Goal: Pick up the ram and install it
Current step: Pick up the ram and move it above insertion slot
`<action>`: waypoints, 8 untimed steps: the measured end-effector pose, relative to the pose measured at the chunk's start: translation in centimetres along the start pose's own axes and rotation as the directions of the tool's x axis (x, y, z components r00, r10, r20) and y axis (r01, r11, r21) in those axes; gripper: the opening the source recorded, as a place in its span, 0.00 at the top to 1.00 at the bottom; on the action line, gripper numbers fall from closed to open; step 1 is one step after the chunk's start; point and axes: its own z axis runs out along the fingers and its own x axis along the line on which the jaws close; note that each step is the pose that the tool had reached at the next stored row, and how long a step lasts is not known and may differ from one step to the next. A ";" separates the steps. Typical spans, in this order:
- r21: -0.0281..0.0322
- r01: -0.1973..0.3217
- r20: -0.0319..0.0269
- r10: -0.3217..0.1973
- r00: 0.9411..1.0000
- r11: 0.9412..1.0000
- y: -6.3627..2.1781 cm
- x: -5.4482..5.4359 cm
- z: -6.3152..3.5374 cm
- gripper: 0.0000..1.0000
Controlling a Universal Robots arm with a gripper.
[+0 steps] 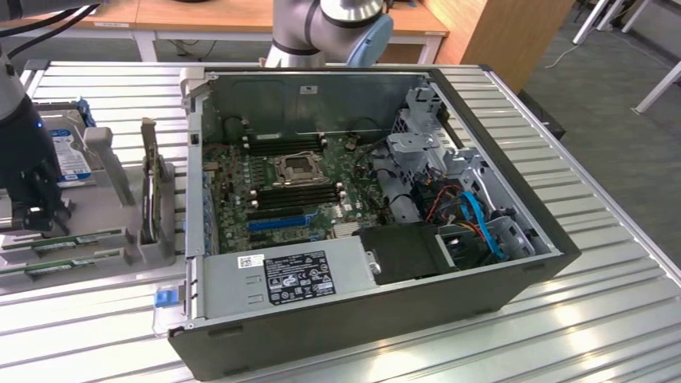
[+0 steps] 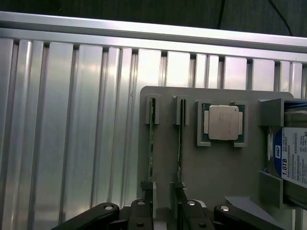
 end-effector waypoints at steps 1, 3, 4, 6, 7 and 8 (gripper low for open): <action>0.000 0.000 0.000 0.000 1.000 1.000 0.00 0.0 0.00 0.71; 0.000 0.000 0.000 0.000 1.000 1.000 0.00 0.0 0.00 0.71; 0.000 0.000 0.000 0.000 1.000 1.000 0.00 0.0 0.00 0.71; 0.000 0.000 0.000 0.000 1.000 1.000 0.00 0.0 0.03 0.71; 0.000 0.000 0.000 0.000 1.000 1.000 0.00 0.0 0.10 0.71; 0.000 0.000 0.000 0.000 1.000 1.000 -0.01 0.0 0.19 0.71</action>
